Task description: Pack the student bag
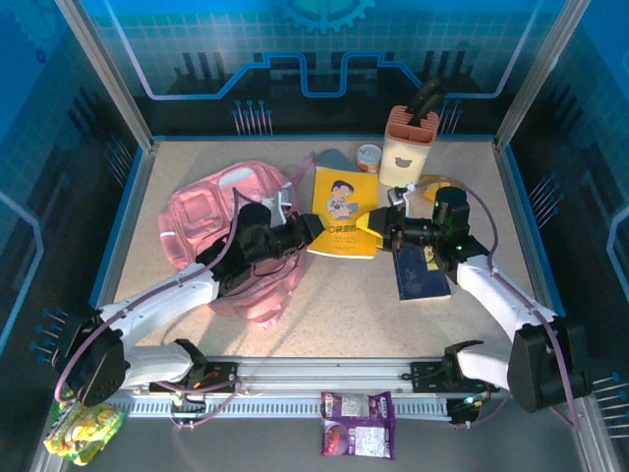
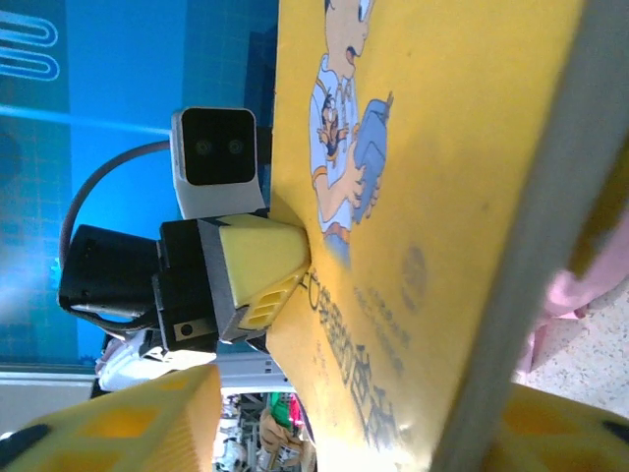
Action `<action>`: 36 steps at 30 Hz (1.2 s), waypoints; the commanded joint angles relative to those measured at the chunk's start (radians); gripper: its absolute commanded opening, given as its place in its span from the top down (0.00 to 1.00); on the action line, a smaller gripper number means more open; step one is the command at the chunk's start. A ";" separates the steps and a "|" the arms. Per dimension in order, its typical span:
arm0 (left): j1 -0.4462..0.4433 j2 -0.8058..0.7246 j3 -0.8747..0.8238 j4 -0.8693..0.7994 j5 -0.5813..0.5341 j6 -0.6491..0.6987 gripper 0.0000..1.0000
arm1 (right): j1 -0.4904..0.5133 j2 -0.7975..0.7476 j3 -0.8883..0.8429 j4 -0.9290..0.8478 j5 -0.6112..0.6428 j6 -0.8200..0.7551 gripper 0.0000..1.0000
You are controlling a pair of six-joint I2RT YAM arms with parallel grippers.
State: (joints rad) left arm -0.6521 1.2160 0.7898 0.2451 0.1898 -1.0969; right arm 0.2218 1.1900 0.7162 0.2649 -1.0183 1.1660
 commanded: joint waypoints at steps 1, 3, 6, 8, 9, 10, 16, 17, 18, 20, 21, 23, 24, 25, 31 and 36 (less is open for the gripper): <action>-0.004 -0.031 0.000 0.000 -0.024 0.037 1.00 | -0.003 -0.018 0.049 -0.076 0.006 -0.069 0.52; -0.004 -0.028 0.002 0.004 -0.023 0.036 1.00 | -0.002 -0.006 0.055 -0.094 0.010 -0.082 0.59; -0.006 -0.014 0.015 0.021 0.001 0.024 1.00 | -0.002 0.002 0.065 -0.136 0.027 -0.109 0.70; -0.008 -0.003 0.026 0.024 0.019 0.027 1.00 | -0.002 -0.001 0.068 -0.149 0.038 -0.118 0.79; -0.009 -0.003 0.027 0.019 0.020 0.031 1.00 | -0.002 -0.004 0.072 -0.171 0.048 -0.132 0.83; -0.009 -0.004 0.027 0.013 0.020 0.035 1.00 | -0.003 -0.007 0.081 -0.206 0.060 -0.155 0.87; -0.009 -0.014 0.039 -0.059 0.053 0.086 0.80 | -0.007 -0.033 0.116 -0.369 0.124 -0.275 1.00; -0.011 -0.021 0.047 -0.091 0.054 0.107 0.75 | -0.007 -0.035 0.120 -0.389 0.131 -0.290 1.00; -0.010 -0.027 0.054 -0.126 0.055 0.128 0.70 | -0.008 -0.035 0.125 -0.406 0.136 -0.302 1.00; -0.008 -0.047 0.075 -0.227 0.039 0.193 0.59 | -0.008 -0.033 0.143 -0.459 0.146 -0.349 1.00; -0.010 -0.056 0.087 -0.277 0.023 0.229 0.57 | -0.008 -0.033 0.152 -0.493 0.156 -0.375 1.00; -0.009 -0.072 0.125 -0.449 -0.037 0.318 0.51 | -0.009 -0.038 0.156 -0.576 0.194 -0.444 1.00; -0.008 -0.075 0.140 -0.523 -0.070 0.354 0.49 | -0.010 -0.039 0.186 -0.612 0.213 -0.474 1.00; -0.009 -0.076 0.157 -0.600 -0.108 0.396 0.45 | -0.010 -0.041 0.195 -0.652 0.234 -0.506 1.00; -0.008 -0.035 0.219 -0.900 -0.287 0.555 0.32 | -0.012 -0.039 0.188 -0.774 0.318 -0.612 1.00; -0.009 0.042 0.239 -0.992 -0.364 0.625 0.29 | -0.010 -0.016 0.178 -0.804 0.334 -0.645 1.00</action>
State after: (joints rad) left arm -0.6575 1.2175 1.0035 -0.6090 -0.0856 -0.5720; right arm 0.2169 1.1763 0.8791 -0.5140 -0.6834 0.5888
